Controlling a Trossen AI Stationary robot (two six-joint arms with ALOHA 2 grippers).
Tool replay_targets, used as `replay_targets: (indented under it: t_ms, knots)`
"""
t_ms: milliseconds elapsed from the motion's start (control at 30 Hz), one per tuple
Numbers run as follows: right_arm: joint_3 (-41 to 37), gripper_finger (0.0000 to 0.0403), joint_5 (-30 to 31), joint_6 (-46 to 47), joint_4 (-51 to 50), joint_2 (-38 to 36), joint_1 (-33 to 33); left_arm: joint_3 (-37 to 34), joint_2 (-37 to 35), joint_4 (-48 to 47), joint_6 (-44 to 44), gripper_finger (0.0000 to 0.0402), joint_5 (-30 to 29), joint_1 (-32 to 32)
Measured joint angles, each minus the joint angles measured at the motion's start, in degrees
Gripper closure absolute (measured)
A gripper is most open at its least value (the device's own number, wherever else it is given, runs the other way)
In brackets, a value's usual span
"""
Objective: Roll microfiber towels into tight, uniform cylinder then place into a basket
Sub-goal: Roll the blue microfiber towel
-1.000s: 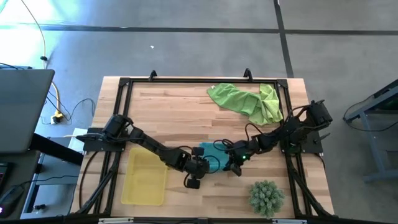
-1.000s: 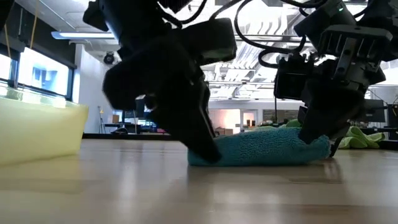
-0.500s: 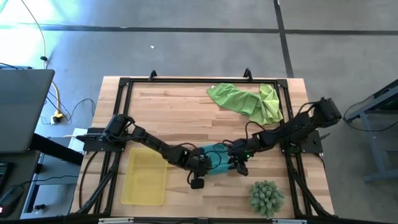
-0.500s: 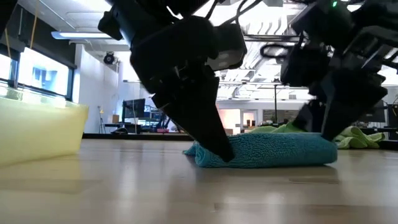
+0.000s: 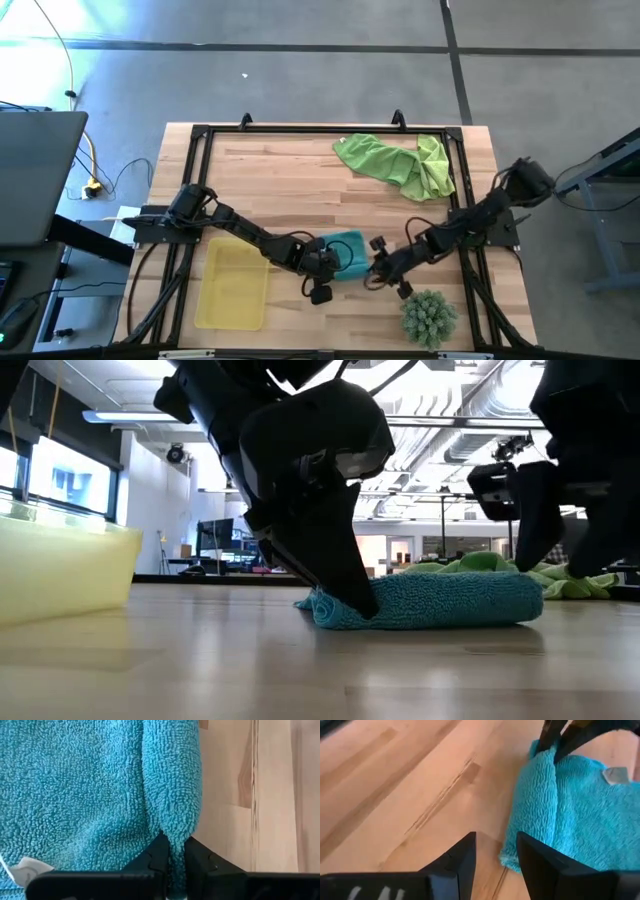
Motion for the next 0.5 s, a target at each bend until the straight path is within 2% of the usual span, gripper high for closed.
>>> replay_targets:
  t_ms: [167, 500]
  knots:
    - [0.0, 0.0269, 4.6, -0.9, 1.3, 2.6, 0.7, -0.1, 0.0, 0.4, -2.0, 0.0376, 0.0, 0.0]
    - [0.1, 0.0269, 4.8, -0.7, 5.6, 7.4, -1.1, -0.1, 0.0, 0.5, -2.0, 0.0375, 0.0, -0.3]
